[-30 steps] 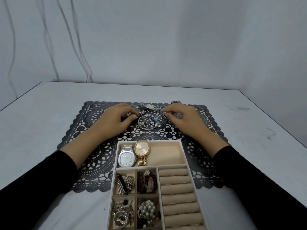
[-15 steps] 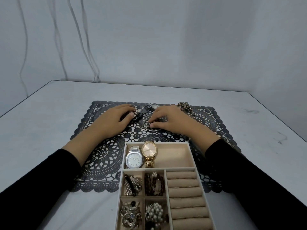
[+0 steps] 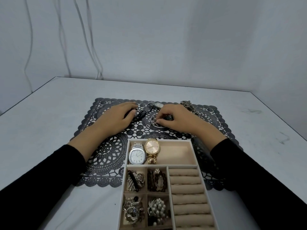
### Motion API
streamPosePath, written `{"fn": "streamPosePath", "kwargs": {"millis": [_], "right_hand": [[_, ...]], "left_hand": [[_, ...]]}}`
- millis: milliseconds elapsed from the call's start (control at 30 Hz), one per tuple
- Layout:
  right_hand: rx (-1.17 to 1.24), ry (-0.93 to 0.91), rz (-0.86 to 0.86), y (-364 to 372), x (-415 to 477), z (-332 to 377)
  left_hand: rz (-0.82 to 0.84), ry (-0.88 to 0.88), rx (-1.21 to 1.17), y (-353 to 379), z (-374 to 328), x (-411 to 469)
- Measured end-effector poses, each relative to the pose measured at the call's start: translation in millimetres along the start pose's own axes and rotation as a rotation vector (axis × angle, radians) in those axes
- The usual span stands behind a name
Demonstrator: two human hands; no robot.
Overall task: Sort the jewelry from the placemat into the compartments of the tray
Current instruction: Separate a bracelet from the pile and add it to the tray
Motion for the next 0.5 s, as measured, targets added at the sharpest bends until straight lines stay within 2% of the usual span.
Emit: {"fn": "streamPosePath", "kwargs": {"millis": [100,267,500], "right_hand": [[-0.003,0.003,0.022,2.2,1.2,1.1],[-0.047,-0.008,0.028,2.8,2.2,4.5],[0.008,-0.007,0.015,2.0,-0.8,0.7]], "left_hand": [[-0.023,0.089,-0.032,-2.4,-12.0,1.2],[0.028,0.221,-0.066,0.8,-31.5,1.3],[0.101,0.202,-0.055,5.6,-32.0,-0.9]]}}
Point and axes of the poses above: each hand's wrist, its own x-axis towards the middle knuckle, its own y-axis out of the palm, z = x × y, the point moved 3 cm from there along x, towards the middle knuckle, and after that the axes turned 8 degrees about x, right-handed, at the moved point
